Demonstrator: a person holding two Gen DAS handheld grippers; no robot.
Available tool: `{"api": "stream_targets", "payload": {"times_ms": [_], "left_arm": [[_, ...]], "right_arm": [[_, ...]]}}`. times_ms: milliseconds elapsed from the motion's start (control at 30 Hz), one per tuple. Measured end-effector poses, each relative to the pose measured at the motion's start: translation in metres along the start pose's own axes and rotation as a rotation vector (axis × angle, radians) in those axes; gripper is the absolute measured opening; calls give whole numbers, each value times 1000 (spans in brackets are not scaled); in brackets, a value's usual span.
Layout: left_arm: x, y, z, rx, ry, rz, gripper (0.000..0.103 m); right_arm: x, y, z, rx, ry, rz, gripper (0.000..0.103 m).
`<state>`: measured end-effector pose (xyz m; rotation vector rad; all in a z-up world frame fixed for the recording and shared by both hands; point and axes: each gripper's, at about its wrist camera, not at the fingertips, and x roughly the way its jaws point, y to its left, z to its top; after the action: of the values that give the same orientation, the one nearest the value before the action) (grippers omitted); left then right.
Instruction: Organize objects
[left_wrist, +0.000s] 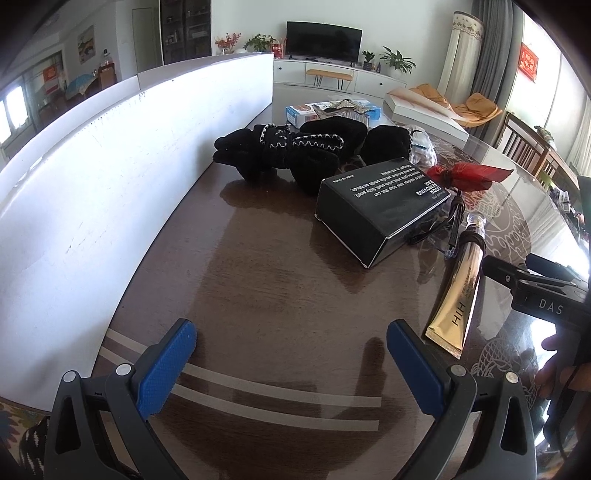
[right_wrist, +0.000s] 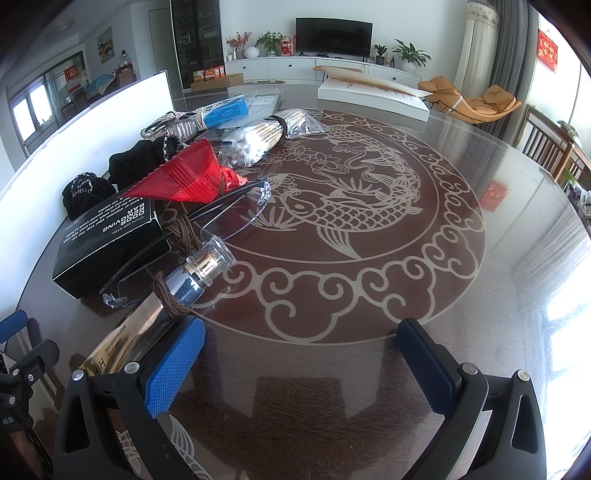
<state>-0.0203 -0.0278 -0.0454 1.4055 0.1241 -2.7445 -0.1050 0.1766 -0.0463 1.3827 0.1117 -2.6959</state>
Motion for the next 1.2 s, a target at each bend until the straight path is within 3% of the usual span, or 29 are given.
{"api": "stream_targets", "payload": {"times_ms": [433,1200], "left_arm": [[3,-5,-1,40,2,32,103],[0,-3,-6,66,-16,14,103]], "right_arm": [[0,0,0,0,0,0,103],[0,0,0,-1,0,0,103]]}}
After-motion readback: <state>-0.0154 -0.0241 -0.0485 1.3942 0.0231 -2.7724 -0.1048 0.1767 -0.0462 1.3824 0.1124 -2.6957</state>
